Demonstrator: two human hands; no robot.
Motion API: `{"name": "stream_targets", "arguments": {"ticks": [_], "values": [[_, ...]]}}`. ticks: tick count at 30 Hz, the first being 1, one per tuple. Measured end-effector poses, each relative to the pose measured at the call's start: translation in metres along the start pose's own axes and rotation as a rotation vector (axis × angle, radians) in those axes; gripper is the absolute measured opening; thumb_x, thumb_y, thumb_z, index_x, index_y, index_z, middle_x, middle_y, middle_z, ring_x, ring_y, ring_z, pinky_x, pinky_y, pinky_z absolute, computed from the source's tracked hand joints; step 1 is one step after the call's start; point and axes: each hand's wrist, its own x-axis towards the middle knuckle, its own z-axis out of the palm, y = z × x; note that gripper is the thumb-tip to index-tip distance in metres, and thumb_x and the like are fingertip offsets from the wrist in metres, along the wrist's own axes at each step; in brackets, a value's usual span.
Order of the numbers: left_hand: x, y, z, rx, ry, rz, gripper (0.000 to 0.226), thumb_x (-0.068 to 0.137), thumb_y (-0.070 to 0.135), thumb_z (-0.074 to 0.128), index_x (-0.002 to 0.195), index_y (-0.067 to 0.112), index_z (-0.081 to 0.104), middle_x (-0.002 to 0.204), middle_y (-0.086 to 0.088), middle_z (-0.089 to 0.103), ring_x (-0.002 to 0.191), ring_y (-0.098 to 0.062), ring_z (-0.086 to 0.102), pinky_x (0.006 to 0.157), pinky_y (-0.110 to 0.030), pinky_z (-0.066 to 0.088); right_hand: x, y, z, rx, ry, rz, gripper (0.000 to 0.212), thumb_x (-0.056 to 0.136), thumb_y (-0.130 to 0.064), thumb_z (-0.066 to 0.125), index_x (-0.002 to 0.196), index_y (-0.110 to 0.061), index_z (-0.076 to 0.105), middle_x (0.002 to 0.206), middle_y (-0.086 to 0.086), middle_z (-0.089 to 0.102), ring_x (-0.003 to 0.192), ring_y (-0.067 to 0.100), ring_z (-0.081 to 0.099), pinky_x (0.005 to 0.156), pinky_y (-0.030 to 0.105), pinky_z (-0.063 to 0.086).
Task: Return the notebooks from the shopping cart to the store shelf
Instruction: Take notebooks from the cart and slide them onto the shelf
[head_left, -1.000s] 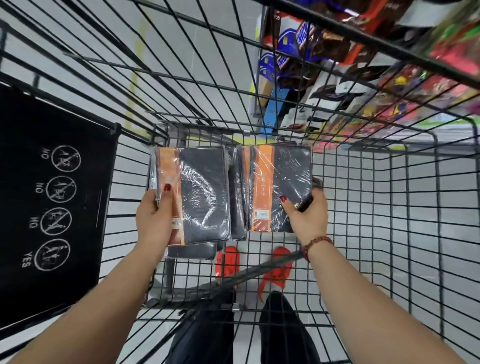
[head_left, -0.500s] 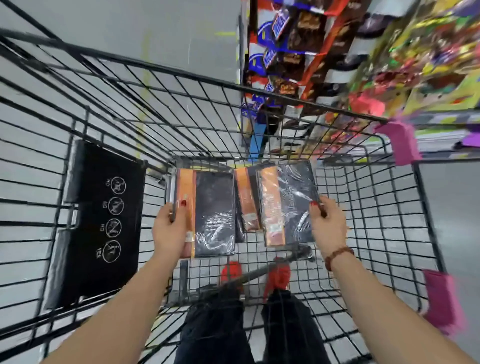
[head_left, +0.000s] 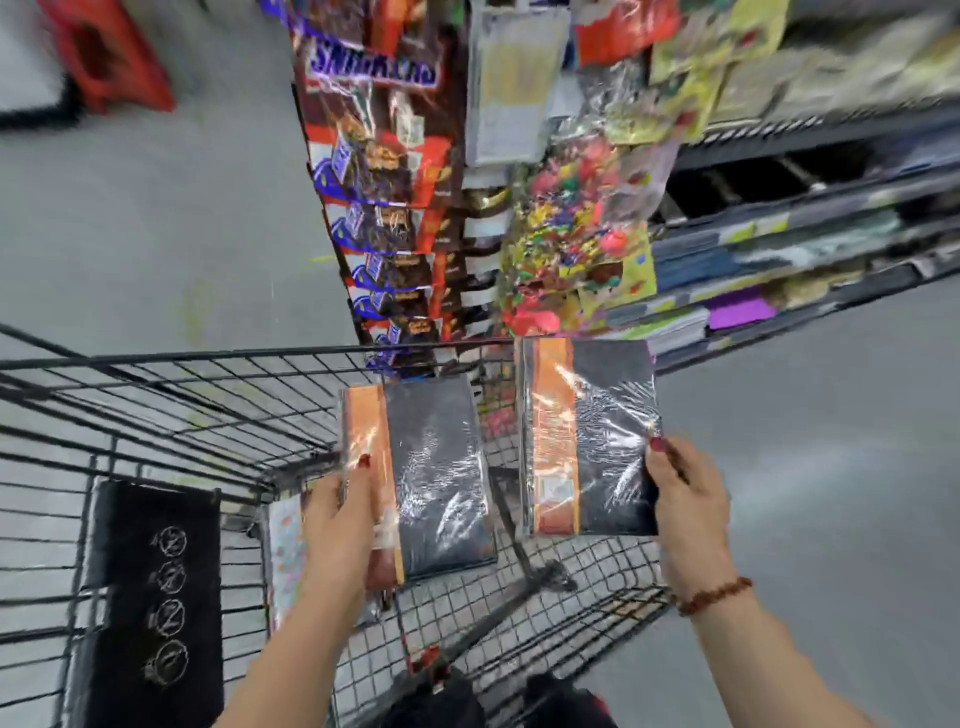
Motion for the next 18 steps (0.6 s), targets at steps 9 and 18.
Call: {"name": "stream_targets", "arguments": {"ticks": [9,18], "values": [[-0.07,0.024,0.115,0.078,-0.212,0.098,0.028,0.091,0.042,0.055,0.1,0.016,0.063,0.106,-0.01,0.064,0.094,-0.031,0.062,0.088,-0.046,0.05,0.034,-0.019,-0.137,0.153,0.162,-0.013,0.014,0.088,0.001,0.057,0.094,-0.009,0.064,0.074,-0.011,0.067,0.061,-0.009,0.059,0.068,0.013,0.05],[-0.181,0.021,0.255,0.048,-0.324,0.148,0.032,0.094,0.026,0.053,0.086,-0.004,0.057,0.075,-0.016,0.053,0.07,-0.023,0.048,0.065,-0.036,0.037,0.088,-0.044,-0.32,0.14,0.178,-0.051,0.025,0.088,0.004,0.054,0.078,-0.017,0.065,0.07,-0.006,0.066,0.063,0.004,0.057,0.06,0.012,0.047]]}}
